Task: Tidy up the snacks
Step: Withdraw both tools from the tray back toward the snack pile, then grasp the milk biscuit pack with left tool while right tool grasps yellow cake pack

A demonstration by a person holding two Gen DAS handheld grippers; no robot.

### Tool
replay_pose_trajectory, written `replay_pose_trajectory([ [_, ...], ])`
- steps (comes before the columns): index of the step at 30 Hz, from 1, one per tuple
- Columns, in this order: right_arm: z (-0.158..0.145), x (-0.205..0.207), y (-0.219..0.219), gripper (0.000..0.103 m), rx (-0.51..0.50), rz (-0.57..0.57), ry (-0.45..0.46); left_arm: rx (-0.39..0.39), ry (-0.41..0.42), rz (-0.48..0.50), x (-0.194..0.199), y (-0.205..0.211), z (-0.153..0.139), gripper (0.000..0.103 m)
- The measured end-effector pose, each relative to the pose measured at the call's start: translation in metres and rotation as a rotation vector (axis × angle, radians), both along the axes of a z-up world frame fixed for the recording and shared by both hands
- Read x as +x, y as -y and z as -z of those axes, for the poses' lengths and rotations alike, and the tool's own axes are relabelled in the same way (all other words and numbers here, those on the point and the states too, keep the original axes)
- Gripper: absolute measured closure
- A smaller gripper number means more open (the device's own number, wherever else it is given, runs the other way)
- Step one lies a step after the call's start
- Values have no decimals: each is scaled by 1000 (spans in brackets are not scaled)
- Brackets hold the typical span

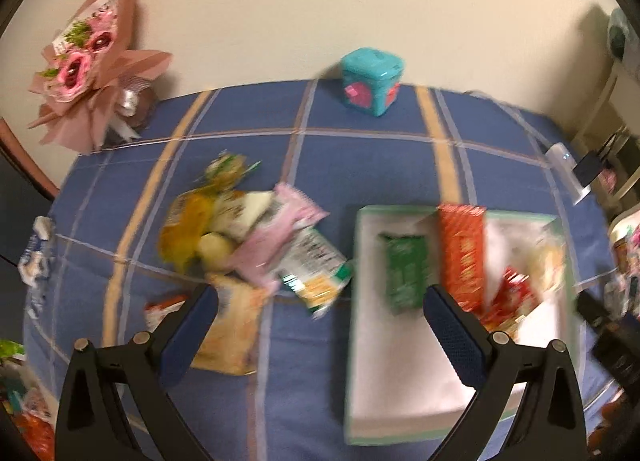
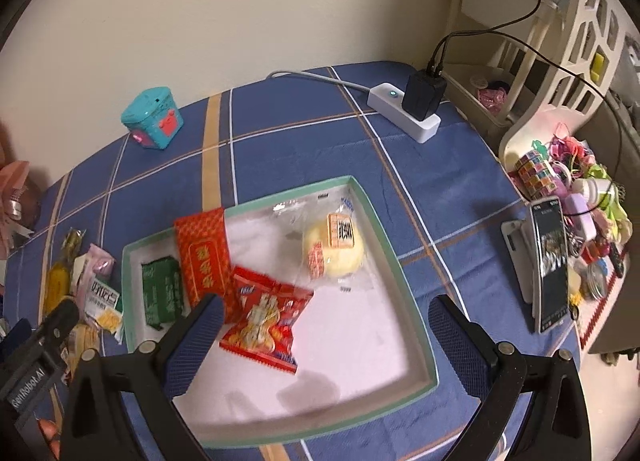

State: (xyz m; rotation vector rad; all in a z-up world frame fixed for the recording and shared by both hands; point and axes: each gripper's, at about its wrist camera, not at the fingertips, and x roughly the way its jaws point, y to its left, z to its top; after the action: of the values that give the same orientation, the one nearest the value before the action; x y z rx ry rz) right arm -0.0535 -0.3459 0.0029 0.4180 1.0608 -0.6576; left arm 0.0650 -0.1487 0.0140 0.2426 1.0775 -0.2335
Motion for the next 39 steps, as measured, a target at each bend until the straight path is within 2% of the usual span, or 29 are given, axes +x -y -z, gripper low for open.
replay_pose_trajectory([
  [6,-3,-4,-30,0,-13,8,-7,-29,-37,-34,2,-41,5,1],
  [14,-8,16,-84,0,-2,-60,8,-32,-20,-95,12,-100,-3,1],
  [20,-18,39,-121,0,-9,-114,40,-65,-22,-182,24,-154,-7,1],
  [27,-10,64,-160,0,-16,-172,20,-92,-40,-282,36,-210,-3,1],
  [33,3,82,-196,0,5,-250,0,-97,-67,-334,44,-231,7,1],
  [39,27,97,-221,0,41,-326,-36,-89,-133,-338,51,-224,31,1],
])
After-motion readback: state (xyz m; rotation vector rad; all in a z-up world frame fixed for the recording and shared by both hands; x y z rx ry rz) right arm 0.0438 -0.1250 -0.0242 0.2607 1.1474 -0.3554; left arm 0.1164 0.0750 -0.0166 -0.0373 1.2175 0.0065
